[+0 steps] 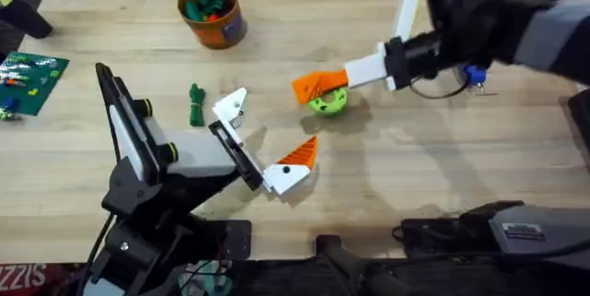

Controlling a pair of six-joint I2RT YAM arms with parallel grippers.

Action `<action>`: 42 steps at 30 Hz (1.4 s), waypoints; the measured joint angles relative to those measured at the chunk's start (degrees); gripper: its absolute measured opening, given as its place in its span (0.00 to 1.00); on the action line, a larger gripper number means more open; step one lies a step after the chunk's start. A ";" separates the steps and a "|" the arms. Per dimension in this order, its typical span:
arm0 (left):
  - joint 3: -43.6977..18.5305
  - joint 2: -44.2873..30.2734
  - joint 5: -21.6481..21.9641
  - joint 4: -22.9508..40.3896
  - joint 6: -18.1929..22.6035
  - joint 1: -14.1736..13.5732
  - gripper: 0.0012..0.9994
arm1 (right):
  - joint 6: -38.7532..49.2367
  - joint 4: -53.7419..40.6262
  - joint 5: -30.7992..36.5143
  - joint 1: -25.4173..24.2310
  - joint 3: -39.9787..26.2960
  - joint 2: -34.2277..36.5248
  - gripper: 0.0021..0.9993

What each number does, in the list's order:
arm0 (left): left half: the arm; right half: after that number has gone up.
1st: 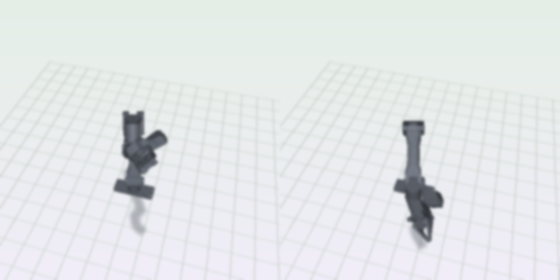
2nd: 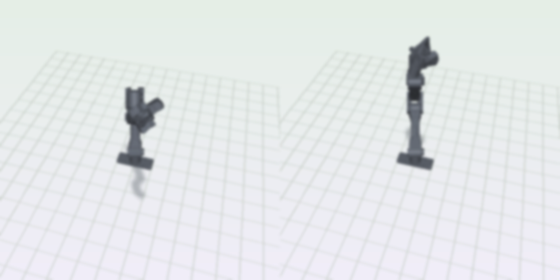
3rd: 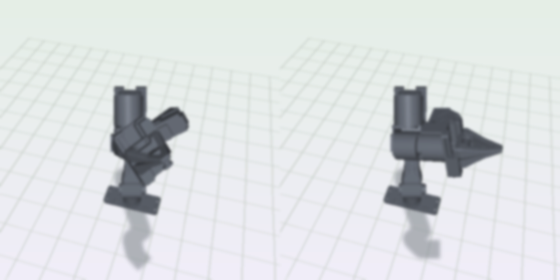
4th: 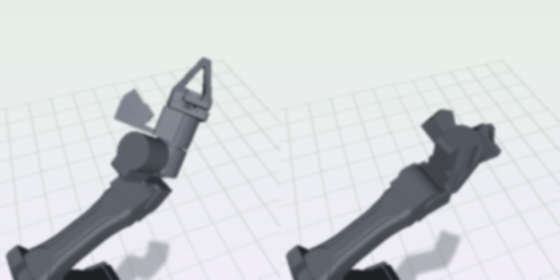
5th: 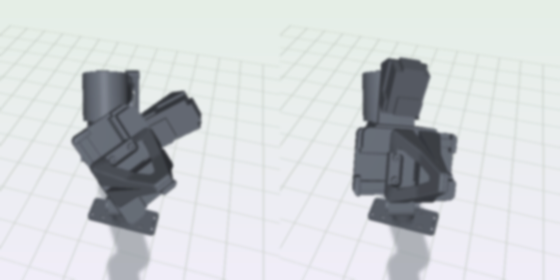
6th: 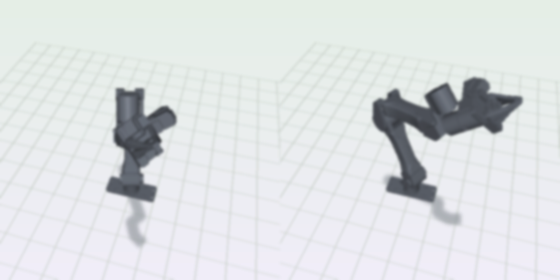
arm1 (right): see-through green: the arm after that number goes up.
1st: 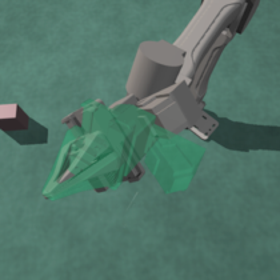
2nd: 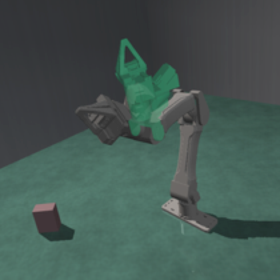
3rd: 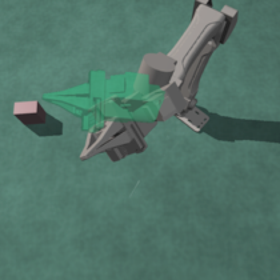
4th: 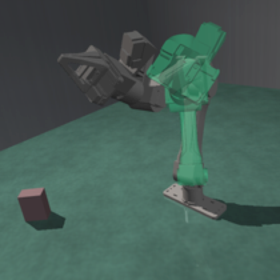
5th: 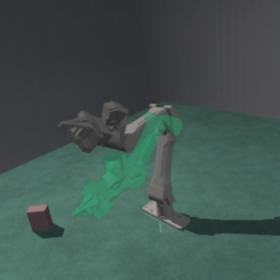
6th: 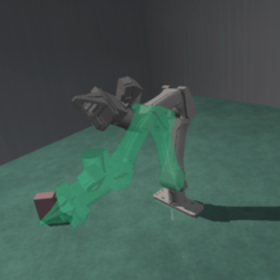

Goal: Pick up the gripper from the table and insert it into the empty holder that is missing its gripper. Then pick up a screw, insert it into the mounting hole, and use the screwdriver to tighten it. Finally, clean up the table by picking up the vegetable and placing it into the bucket.

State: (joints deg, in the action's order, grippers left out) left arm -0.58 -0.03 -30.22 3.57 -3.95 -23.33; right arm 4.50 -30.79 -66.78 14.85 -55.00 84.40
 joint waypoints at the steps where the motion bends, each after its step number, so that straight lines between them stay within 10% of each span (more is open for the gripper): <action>1: 0.00 0.00 0.00 -0.01 0.00 0.00 0.99 | -0.60 1.00 -1.72 -0.02 1.14 0.68 0.02; 11: 0.00 0.00 0.00 0.00 0.00 0.00 0.99 | -3.67 3.68 -17.20 1.06 3.10 12.71 0.02; 42: 0.00 0.00 0.00 0.00 0.00 0.00 0.99 | -35.46 36.38 -18.95 9.95 3.40 15.41 0.02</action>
State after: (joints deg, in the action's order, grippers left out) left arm -0.58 -0.03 -30.22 3.57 -3.95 -23.33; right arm -30.97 5.58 -85.73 24.80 -51.59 99.81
